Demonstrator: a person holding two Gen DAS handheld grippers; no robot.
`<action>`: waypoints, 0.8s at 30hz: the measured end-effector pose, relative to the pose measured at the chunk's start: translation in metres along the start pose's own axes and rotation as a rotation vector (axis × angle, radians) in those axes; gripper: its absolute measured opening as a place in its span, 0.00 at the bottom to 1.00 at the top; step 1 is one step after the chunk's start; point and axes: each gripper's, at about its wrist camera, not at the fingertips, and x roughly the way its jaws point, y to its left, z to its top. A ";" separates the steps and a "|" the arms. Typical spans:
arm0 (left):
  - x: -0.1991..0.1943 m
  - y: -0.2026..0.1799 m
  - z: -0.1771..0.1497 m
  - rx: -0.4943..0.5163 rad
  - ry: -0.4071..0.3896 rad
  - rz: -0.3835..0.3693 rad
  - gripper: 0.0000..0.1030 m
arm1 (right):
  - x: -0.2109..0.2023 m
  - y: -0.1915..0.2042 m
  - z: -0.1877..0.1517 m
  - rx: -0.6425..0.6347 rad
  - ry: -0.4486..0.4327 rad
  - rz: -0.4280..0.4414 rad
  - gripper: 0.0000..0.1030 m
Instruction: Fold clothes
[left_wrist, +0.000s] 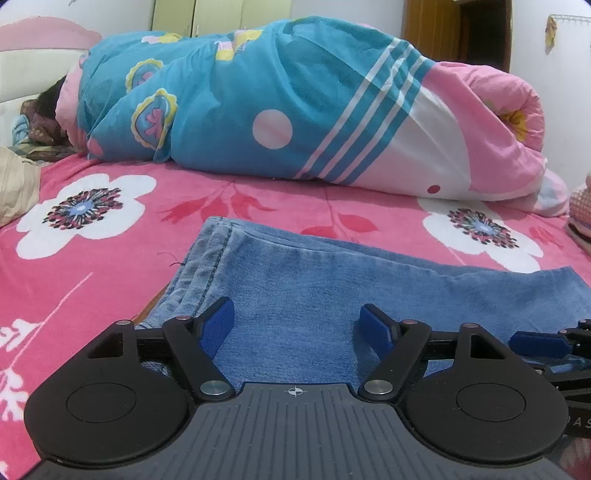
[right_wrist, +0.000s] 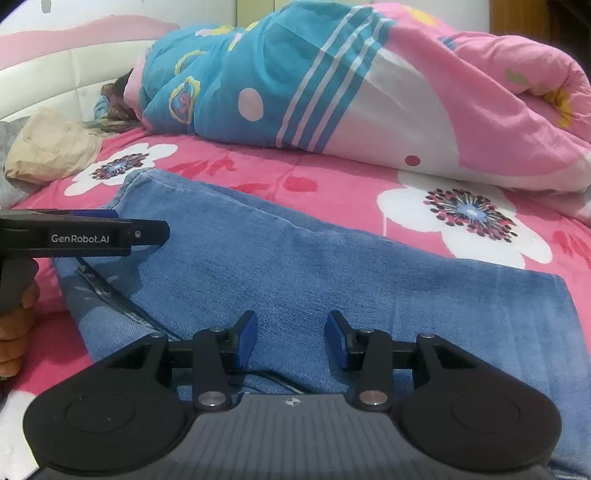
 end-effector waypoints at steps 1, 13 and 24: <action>0.000 0.000 0.000 0.001 0.000 0.001 0.74 | 0.000 0.000 -0.001 0.000 -0.006 -0.001 0.43; 0.001 -0.001 0.000 0.009 -0.002 0.004 0.76 | -0.001 -0.001 -0.003 0.005 -0.029 -0.007 0.44; 0.001 -0.002 -0.002 0.015 -0.006 0.007 0.79 | -0.064 -0.053 0.000 0.241 -0.058 0.031 0.61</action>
